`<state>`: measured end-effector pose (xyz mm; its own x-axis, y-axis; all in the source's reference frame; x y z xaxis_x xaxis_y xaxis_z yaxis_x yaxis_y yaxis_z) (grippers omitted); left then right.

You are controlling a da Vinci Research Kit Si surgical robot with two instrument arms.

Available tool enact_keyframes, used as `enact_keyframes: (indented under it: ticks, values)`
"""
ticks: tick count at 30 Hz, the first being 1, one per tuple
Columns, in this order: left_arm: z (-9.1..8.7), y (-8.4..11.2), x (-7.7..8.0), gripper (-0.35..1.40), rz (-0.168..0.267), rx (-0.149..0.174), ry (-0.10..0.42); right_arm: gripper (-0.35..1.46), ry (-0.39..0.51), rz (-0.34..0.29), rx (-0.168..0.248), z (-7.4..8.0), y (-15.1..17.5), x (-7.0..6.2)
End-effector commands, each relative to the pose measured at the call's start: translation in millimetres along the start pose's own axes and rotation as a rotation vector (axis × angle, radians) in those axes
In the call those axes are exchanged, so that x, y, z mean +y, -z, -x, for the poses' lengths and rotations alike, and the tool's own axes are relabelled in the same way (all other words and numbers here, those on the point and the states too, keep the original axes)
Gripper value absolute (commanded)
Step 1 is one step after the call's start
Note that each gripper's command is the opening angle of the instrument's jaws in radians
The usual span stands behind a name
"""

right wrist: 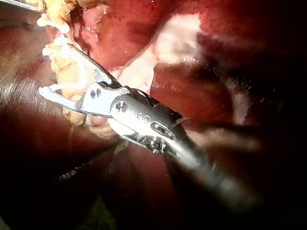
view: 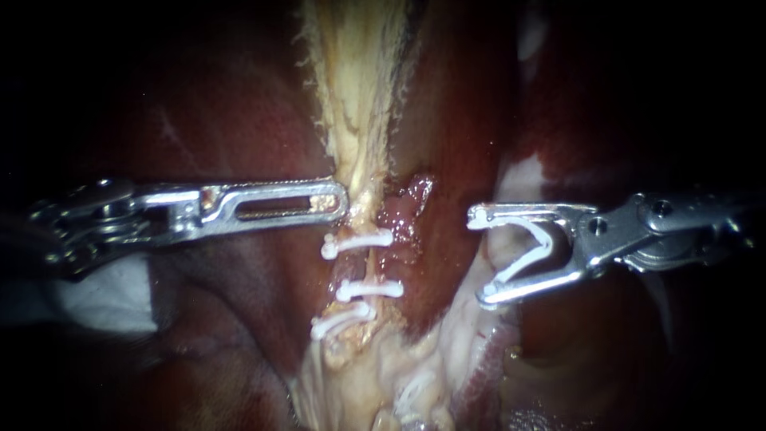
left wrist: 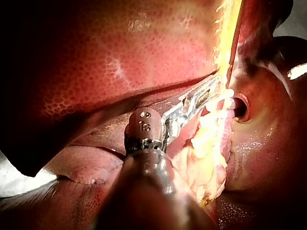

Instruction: Clipping second clip right tube

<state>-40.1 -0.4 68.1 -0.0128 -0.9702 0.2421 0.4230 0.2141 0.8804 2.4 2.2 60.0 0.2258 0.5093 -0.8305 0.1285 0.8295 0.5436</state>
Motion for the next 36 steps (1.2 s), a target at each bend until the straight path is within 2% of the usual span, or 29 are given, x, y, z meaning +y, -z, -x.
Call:
enact_keyframes:
  ticks: [1, 7, 11, 16, 23, 33, 36]
  values:
    - [0.0, 0.0, 0.0, -0.35, -0.001, 0.0, 0.0, 0.6, 0.0, 0.0, 0.0, -0.1, 0.0, 0.0]
    - [0.2, 0.6, -0.4, -0.35, -0.003, 0.002, 0.001, 0.6, 0.003, 0.003, -0.001, 0.5, -0.5, 0.0]
    - [0.8, 2.1, -0.7, -0.35, -0.013, 0.011, 0.005, 0.6, 0.019, -0.004, -0.002, 2.0, -2.0, 0.1]
    - [1.4, 4.6, -1.3, -0.35, -0.002, 0.004, 0.01, 0.6, -0.008, -0.011, -0.007, 4.3, -4.4, 0.5]
    - [1.4, 7.5, -2.7, -0.35, 0.001, -0.001, 0.015, 0.6, -0.053, -0.018, -0.028, 7.6, -8.4, 1.9]
    - [1.2, 8.2, -4.2, -0.35, 0.001, -0.003, 0.018, 0.6, -0.084, -0.023, -0.061, 11.3, -13.9, 4.4]
    - [1.2, 8.4, -4.6, -0.35, -0.001, -0.006, 0.019, 0.6, -0.092, -0.026, -0.065, 11.9, -15.1, 5.0]
